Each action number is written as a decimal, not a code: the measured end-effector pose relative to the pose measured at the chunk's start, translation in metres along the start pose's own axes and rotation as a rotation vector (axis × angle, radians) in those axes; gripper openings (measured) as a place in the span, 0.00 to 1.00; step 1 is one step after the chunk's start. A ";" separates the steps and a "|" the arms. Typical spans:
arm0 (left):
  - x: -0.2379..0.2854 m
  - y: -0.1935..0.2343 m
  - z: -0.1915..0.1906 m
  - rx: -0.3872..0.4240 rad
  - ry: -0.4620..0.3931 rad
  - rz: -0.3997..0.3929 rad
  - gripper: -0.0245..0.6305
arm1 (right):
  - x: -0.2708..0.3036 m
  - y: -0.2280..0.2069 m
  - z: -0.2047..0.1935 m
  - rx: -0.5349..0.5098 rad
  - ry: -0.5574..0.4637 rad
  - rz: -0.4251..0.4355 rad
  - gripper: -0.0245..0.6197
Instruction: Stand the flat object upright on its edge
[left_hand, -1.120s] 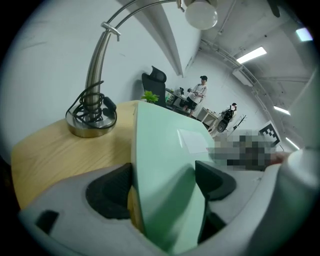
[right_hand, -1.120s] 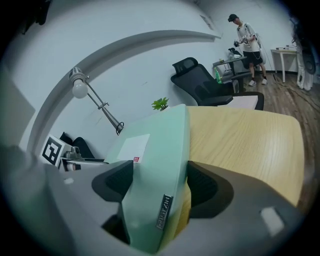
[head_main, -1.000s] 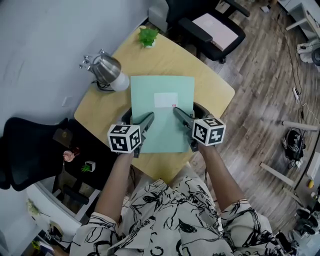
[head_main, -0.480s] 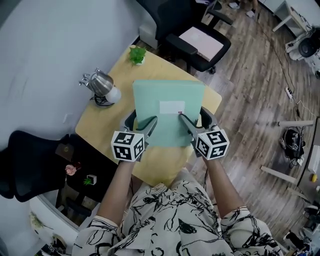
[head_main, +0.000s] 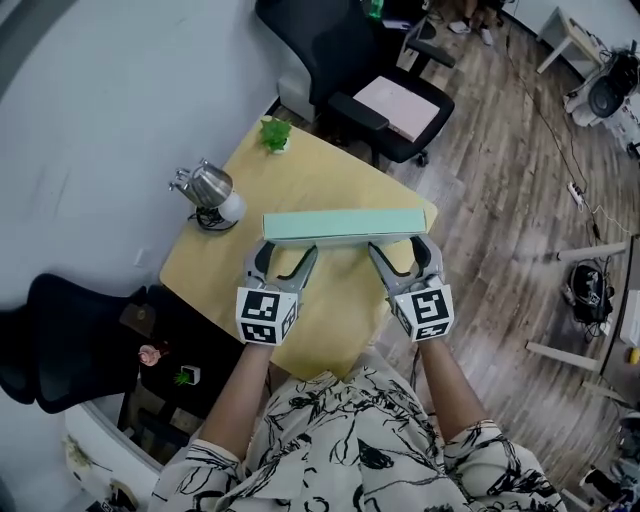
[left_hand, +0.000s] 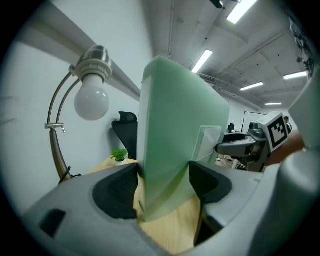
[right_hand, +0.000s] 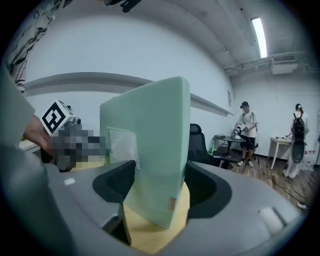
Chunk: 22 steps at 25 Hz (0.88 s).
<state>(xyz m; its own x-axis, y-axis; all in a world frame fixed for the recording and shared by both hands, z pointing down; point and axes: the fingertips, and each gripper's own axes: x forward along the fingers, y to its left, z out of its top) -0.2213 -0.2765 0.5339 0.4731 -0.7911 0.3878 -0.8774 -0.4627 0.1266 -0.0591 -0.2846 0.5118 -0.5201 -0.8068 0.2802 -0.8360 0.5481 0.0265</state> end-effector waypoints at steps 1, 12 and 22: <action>-0.001 -0.001 0.001 0.010 -0.004 0.001 0.53 | -0.001 0.000 0.000 -0.009 -0.002 -0.004 0.54; 0.002 0.001 -0.005 0.012 0.000 0.001 0.52 | 0.000 0.001 -0.007 0.006 0.007 -0.009 0.54; 0.015 0.010 0.000 -0.010 -0.022 -0.004 0.53 | 0.014 -0.008 -0.005 0.033 -0.003 0.014 0.54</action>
<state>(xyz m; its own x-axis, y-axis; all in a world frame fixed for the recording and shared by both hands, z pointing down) -0.2226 -0.2929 0.5406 0.4784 -0.7978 0.3669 -0.8761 -0.4620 0.1378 -0.0593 -0.2995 0.5201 -0.5319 -0.8000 0.2776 -0.8342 0.5514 -0.0092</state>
